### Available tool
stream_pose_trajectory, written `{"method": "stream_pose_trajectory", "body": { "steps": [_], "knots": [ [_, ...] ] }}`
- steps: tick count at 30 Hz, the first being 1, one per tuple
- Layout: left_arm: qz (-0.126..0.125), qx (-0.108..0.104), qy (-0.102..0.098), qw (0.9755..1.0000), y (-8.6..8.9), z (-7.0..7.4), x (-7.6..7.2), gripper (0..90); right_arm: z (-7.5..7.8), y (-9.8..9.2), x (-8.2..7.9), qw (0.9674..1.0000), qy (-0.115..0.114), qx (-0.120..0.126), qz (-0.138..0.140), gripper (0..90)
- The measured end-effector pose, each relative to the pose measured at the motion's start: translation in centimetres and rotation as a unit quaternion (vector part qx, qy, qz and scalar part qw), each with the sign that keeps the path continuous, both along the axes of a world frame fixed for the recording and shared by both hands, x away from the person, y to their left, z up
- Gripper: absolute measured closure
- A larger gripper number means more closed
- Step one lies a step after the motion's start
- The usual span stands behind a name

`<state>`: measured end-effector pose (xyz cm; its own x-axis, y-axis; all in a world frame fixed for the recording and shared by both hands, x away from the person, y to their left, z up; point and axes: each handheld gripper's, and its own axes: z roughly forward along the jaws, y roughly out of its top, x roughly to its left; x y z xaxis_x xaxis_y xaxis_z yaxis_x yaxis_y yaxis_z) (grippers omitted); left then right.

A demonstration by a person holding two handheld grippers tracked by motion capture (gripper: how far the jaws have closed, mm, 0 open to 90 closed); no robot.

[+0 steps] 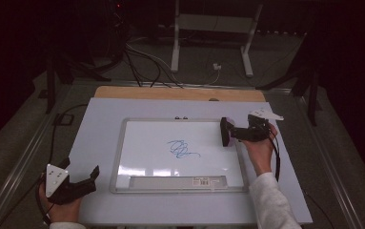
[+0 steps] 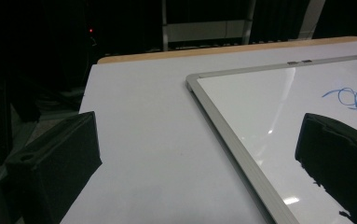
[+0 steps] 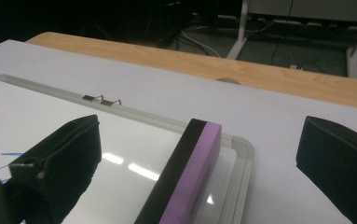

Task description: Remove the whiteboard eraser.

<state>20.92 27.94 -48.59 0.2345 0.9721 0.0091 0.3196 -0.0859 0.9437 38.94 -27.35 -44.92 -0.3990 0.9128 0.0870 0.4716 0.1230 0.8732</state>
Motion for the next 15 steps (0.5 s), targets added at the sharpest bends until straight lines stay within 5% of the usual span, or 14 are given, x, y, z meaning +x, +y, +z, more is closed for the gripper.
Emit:
{"method": "stream_pose_trajectory", "body": {
  "steps": [15],
  "knots": [
    [-0.001, 0.001, 0.002, 1.0000, -0.1, -0.1, 0.1, 0.8, -1.6, -0.7, 1.3, 0.9993, 0.033, 0.006, -0.014, 0.4]
  ]
}}
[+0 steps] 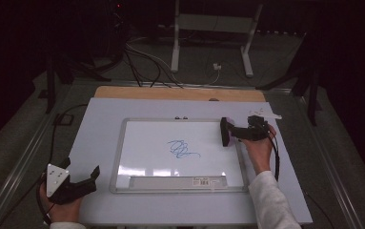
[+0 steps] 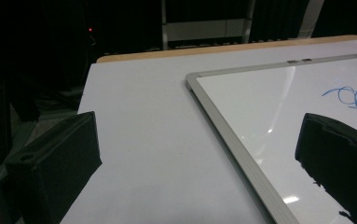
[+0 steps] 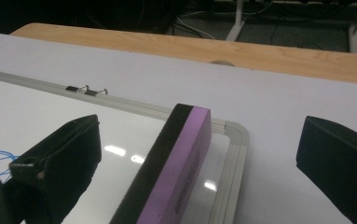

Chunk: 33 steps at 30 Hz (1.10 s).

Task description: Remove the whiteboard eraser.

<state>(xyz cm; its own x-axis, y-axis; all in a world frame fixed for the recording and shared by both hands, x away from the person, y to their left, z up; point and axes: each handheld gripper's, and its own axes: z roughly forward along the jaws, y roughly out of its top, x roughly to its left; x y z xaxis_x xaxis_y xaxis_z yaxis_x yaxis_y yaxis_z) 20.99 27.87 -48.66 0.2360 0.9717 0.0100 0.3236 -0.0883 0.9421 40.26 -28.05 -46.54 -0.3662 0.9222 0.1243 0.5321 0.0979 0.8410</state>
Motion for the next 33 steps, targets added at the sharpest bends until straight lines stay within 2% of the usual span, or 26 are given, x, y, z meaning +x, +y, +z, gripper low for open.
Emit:
{"method": "stream_pose_trajectory", "body": {
  "steps": [6, 7, 12, 14, 17, 19, 20, 21, 22, 26, 29, 33],
  "knots": [
    [0.000, -0.001, -0.001, 1.0000, 0.0, 0.0, 0.0, 0.7, -0.5, -0.1, 0.4, 0.9999, 0.012, 0.001, -0.005, 0.7],
    [0.000, -0.001, -0.001, 1.0000, 0.1, 0.0, 0.0, 0.7, -0.6, -0.2, 0.4, 0.9997, 0.021, 0.007, -0.007, 4.1],
    [0.000, 0.000, 0.000, 1.0000, 0.1, 0.0, 0.0, 0.7, -0.9, -0.4, 0.6, 0.9989, 0.043, 0.019, -0.005, 8.6],
    [0.000, 0.000, -0.001, 1.0000, 0.1, 0.0, -0.1, 0.7, -1.2, -0.5, 0.7, 0.9978, 0.061, 0.026, 0.000, 13.3],
    [0.001, 0.000, 0.000, 1.0000, 0.1, -0.1, -0.1, 0.8, -1.4, -0.4, 0.7, 0.9973, 0.067, 0.028, 0.005, 16.7],
    [0.002, -0.001, 0.000, 1.0000, 0.2, -0.1, -0.1, 0.7, -1.6, -0.2, 0.7, 0.9971, 0.074, 0.021, 0.002, 23.0],
    [0.002, -0.001, -0.001, 1.0000, 0.2, -0.1, -0.1, 0.7, -1.7, 0.0, 0.6, 0.9967, 0.081, 0.009, -0.006, 28.6],
    [0.002, -0.001, -0.001, 1.0000, 0.2, -0.1, -0.1, 0.7, -1.7, 0.0, 0.6, 0.9967, 0.081, 0.009, -0.006, 28.6],
    [0.002, 0.000, -0.001, 1.0000, 0.1, -0.1, -0.1, 0.8, -1.8, 0.2, 0.6, 0.9962, 0.087, 0.011, -0.003, 34.0],
    [0.000, 0.002, 0.001, 1.0000, 0.1, -0.1, -0.1, 0.7, -1.9, 0.2, 0.6, 0.9952, 0.094, 0.025, 0.005, 40.7],
    [0.000, 0.003, 0.002, 1.0000, 0.0, -0.1, -0.1, 0.7, -2.0, 0.1, 0.7, 0.9932, 0.108, 0.044, 0.009, 45.4],
    [0.000, 0.003, 0.002, 1.0000, 0.0, -0.1, -0.1, 0.8, -2.1, 0.0, 0.8, 0.9919, 0.114, 0.055, 0.010, 46.1]
  ]
}}
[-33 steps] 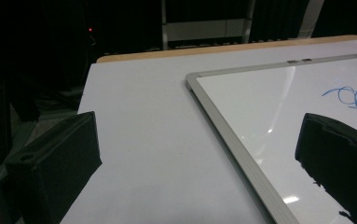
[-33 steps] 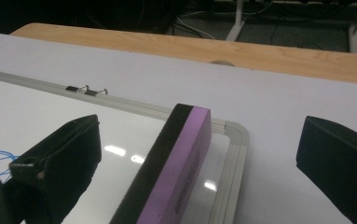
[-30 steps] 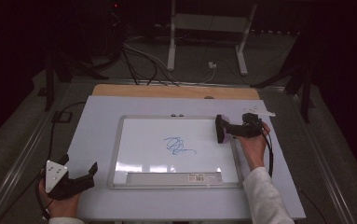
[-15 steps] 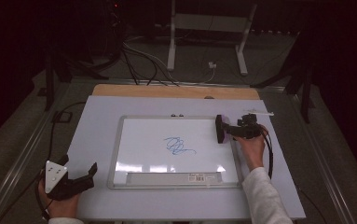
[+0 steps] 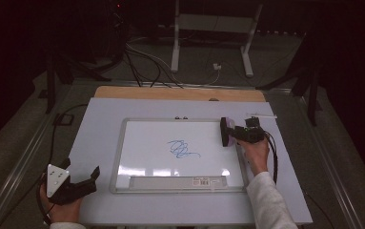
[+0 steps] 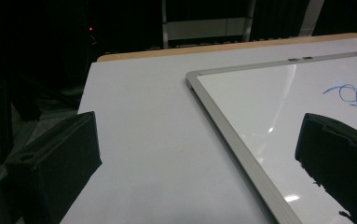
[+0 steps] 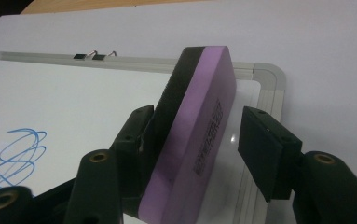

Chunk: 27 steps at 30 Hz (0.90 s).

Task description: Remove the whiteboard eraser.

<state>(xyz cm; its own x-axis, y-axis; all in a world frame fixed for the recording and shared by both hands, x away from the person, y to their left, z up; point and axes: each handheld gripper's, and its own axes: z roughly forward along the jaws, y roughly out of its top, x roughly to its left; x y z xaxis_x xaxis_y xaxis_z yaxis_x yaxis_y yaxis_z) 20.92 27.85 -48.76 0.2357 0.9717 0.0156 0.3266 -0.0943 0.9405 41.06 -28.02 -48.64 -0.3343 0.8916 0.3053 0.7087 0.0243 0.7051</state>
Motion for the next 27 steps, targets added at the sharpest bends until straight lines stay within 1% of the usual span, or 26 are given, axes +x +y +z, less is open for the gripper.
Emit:
{"method": "stream_pose_trajectory", "body": {
  "steps": [4, 7, 9, 12, 14, 19, 27],
  "knots": [
    [0.000, 0.000, 0.001, 1.0000, -0.1, -0.1, 0.1, 0.7, 0.0, -0.1, 0.0, 0.9999, 0.009, 0.010, -0.004, 46.1],
    [0.000, -0.001, 0.002, 1.0000, -0.1, -0.1, 0.1, 0.7, -0.1, 0.0, 0.0, 0.9999, 0.007, 0.010, -0.001, 45.6],
    [0.000, 0.000, 0.002, 1.0000, -0.1, -0.1, 0.1, 0.7, -0.2, 0.2, 0.1, 0.9998, 0.013, 0.017, 0.003, 44.5],
    [0.001, -0.001, 0.001, 1.0000, 0.0, 0.0, 0.1, 0.7, -0.3, 0.8, 0.2, 0.9997, 0.016, 0.018, 0.008, 43.6],
    [0.001, -0.001, 0.000, 1.0000, 0.0, 0.0, 0.1, 0.8, -0.5, 1.2, 0.4, 0.9994, 0.025, 0.023, 0.012, 40.4],
    [0.004, -0.003, 0.000, 1.0000, 0.1, 0.0, 0.0, 0.7, -0.8, 1.4, 0.6, 0.9987, 0.036, 0.035, 0.010, 37.6],
    [0.004, 0.000, -0.004, 1.0000, 0.0, 0.0, 0.0, 0.8, -1.1, 1.9, 0.7, 0.9983, 0.047, 0.029, 0.021, 34.9]
  ]
}}
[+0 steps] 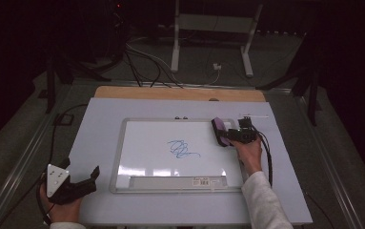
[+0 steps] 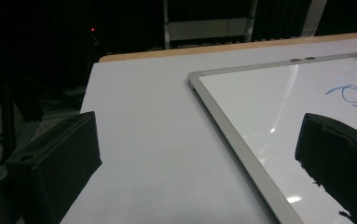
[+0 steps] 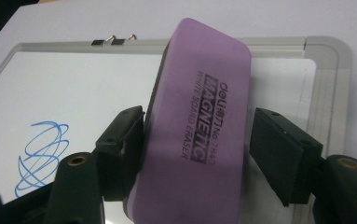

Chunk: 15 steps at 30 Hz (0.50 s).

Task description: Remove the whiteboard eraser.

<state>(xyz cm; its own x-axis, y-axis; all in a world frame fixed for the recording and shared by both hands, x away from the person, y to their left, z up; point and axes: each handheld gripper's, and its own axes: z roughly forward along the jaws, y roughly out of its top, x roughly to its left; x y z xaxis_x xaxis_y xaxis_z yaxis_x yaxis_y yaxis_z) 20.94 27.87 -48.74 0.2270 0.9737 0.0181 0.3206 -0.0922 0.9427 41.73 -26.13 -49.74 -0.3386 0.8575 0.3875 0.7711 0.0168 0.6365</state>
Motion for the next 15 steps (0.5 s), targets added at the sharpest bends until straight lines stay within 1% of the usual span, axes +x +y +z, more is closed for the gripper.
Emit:
{"method": "stream_pose_trajectory", "body": {
  "steps": [9, 15],
  "knots": [
    [0.001, 0.000, -0.002, 1.0000, 0.07, 0.02, -0.02, 1.1, -0.16, 0.38, 0.05, 1.0000, 0.003, -0.007, 0.006, 35.5],
    [0.001, 0.000, -0.003, 1.0000, 0.03, 0.03, -0.02, 1.1, -0.16, 0.58, 0.03, 0.9998, 0.007, -0.015, 0.011, 39.4]
  ]
}}
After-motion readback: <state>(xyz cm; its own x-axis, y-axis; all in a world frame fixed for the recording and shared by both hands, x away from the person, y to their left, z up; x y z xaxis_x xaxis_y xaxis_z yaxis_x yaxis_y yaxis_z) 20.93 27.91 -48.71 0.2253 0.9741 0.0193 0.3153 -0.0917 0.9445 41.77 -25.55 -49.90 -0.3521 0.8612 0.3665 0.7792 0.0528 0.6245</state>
